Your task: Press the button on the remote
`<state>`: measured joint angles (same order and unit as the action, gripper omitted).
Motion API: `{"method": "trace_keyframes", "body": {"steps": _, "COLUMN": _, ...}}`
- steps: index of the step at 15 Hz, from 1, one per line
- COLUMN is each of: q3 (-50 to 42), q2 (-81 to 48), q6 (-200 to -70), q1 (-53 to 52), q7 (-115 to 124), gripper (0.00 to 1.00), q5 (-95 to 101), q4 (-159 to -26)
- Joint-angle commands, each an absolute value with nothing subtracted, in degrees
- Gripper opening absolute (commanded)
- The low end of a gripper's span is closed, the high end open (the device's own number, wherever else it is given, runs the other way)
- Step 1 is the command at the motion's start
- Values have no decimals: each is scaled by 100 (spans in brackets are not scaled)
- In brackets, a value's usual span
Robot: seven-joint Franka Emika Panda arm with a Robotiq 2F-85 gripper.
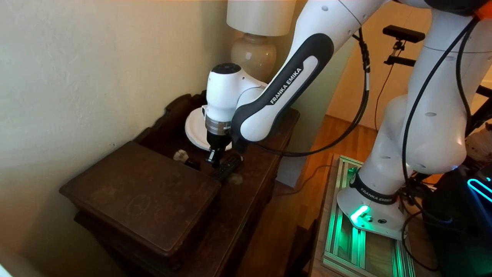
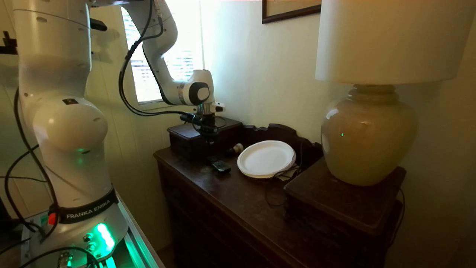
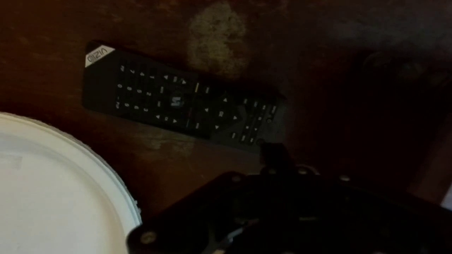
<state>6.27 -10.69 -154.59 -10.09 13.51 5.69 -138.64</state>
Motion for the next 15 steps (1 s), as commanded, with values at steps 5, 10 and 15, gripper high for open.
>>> {"method": "trace_keyframes", "body": {"steps": 5, "q3": 497, "q2": -1385, "q6": -15455, "q1": -1136, "q7": 1539, "gripper": 6, "q5": 643, "q4": -13623}}
{"method": "trace_keyframes", "body": {"steps": 10, "q3": 469, "q2": -1434, "q6": -15439, "q1": -1149, "q7": 1587, "gripper": 4, "q5": 686, "q4": -13600}}
{"method": "trace_keyframes", "body": {"steps": 15, "q3": 378, "q2": -1609, "q6": -15539, "q1": -1249, "q7": 1725, "gripper": 4, "q5": 849, "q4": -13568}}
